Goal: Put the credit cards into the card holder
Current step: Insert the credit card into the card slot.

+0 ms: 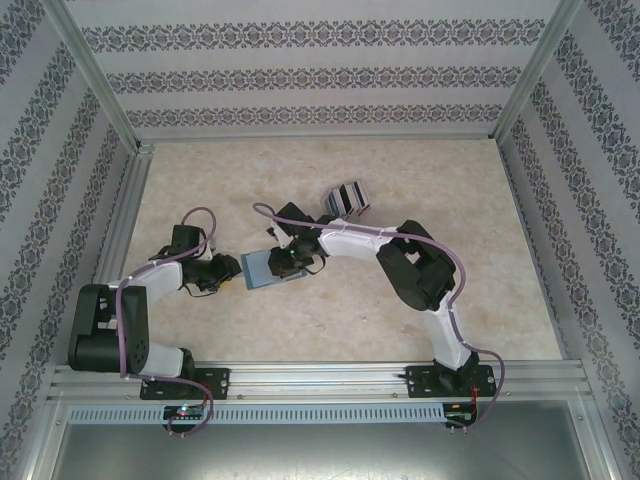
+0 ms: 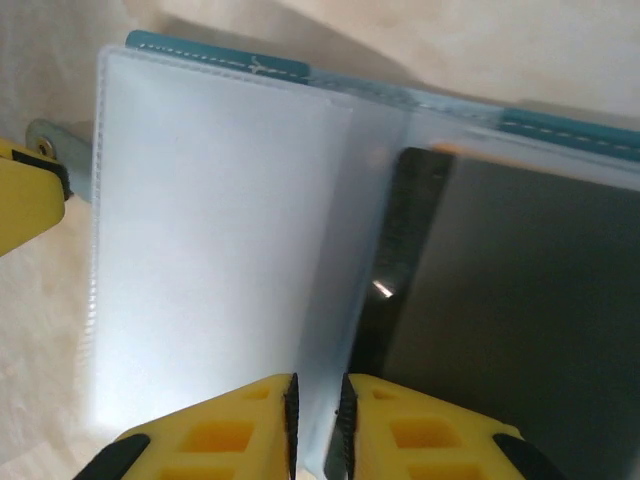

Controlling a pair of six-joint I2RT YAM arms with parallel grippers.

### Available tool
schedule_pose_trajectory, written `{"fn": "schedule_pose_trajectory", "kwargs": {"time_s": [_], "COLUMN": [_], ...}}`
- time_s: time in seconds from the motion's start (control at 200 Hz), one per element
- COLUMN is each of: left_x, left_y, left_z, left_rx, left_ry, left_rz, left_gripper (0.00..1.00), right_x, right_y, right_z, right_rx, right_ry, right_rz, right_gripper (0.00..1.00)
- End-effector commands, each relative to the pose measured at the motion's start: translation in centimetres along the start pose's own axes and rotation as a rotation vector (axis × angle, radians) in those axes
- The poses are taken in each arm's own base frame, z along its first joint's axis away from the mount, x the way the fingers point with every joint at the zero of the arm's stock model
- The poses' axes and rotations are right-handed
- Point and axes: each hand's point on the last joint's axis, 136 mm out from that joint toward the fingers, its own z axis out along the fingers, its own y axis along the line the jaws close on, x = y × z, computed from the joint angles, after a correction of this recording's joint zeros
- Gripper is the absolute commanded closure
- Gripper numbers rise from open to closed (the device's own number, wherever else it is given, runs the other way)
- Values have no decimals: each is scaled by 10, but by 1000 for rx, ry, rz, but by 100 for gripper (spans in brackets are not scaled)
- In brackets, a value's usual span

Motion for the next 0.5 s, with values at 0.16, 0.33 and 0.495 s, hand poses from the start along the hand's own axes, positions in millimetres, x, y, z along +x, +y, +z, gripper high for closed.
{"fn": "schedule_pose_trajectory", "kwargs": {"time_s": [0.16, 0.33, 0.495], "left_x": [12, 5, 10], "left_y": [14, 4, -4], "left_z": [-1, -18, -15], "left_rx": [-37, -41, -1], "left_ry": [46, 8, 34], "left_rz": [-54, -10, -17], "left_gripper": [55, 51, 52], "right_x": [-8, -12, 6], "right_y": [15, -16, -47], "right_z": [-37, -61, -49], "right_rx": [-56, -6, -39], "right_ry": [-51, -123, -105], "right_rz": [9, 101, 233], "right_gripper": [73, 63, 56]}}
